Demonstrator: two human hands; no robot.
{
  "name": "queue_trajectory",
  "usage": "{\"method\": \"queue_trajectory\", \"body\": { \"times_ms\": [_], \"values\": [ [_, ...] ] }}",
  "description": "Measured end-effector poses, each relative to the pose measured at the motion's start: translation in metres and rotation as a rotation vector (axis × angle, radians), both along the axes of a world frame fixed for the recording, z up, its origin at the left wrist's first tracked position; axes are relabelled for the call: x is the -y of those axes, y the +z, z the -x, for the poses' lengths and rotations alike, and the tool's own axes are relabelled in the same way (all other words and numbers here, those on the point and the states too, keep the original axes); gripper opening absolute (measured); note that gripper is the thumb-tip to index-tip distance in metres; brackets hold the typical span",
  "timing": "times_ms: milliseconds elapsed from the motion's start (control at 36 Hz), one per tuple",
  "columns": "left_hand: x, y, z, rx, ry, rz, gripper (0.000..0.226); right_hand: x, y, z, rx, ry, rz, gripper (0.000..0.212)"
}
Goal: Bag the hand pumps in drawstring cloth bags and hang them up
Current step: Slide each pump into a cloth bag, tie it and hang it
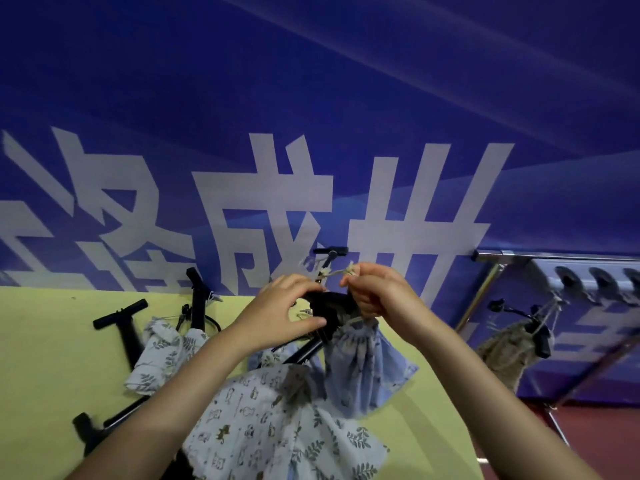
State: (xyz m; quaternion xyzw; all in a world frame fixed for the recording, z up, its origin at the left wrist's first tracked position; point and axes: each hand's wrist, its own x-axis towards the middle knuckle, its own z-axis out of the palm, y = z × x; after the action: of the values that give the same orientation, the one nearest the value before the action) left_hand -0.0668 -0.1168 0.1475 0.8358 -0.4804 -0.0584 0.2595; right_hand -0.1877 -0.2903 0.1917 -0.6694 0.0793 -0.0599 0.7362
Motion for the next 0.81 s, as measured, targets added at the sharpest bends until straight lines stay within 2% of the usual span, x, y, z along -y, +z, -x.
{"method": "queue_trajectory", "body": {
  "times_ms": [83, 167, 306, 417, 472, 556, 667, 806],
  "values": [
    [0.003, -0.005, -0.002, 0.149, -0.024, -0.005, 0.062, 0.003, -0.001, 0.001, -0.024, 0.024, 0.045, 0.023],
    [0.005, -0.014, -0.005, 0.06, -0.029, -0.027, 0.047, 0.007, 0.0, 0.004, -0.018, 0.03, 0.038, 0.028],
    [0.012, -0.022, -0.002, -0.067, 0.005, -0.139, 0.049, 0.014, -0.002, 0.01, -0.025, -0.072, 0.123, 0.025],
    [0.022, -0.036, 0.015, -0.159, 0.079, 0.012, 0.046, 0.017, -0.009, 0.015, -0.033, -0.146, 0.124, 0.026],
    [0.025, -0.044, 0.019, -0.257, 0.12, 0.075, 0.06, 0.017, -0.013, 0.018, -0.04, -0.148, 0.101, 0.028],
    [0.023, -0.052, 0.026, -0.406, 0.083, 0.046, 0.084, 0.015, -0.021, 0.018, -0.035, -0.129, 0.072, 0.028],
    [0.023, -0.063, 0.043, -0.657, 0.062, 0.152, 0.076, 0.011, -0.024, 0.017, -0.048, -0.147, 0.142, 0.027],
    [0.037, -0.049, 0.065, -0.727, 0.161, 0.378, 0.07, 0.012, -0.022, 0.012, -0.031, -0.195, 0.378, 0.026]
  ]
}}
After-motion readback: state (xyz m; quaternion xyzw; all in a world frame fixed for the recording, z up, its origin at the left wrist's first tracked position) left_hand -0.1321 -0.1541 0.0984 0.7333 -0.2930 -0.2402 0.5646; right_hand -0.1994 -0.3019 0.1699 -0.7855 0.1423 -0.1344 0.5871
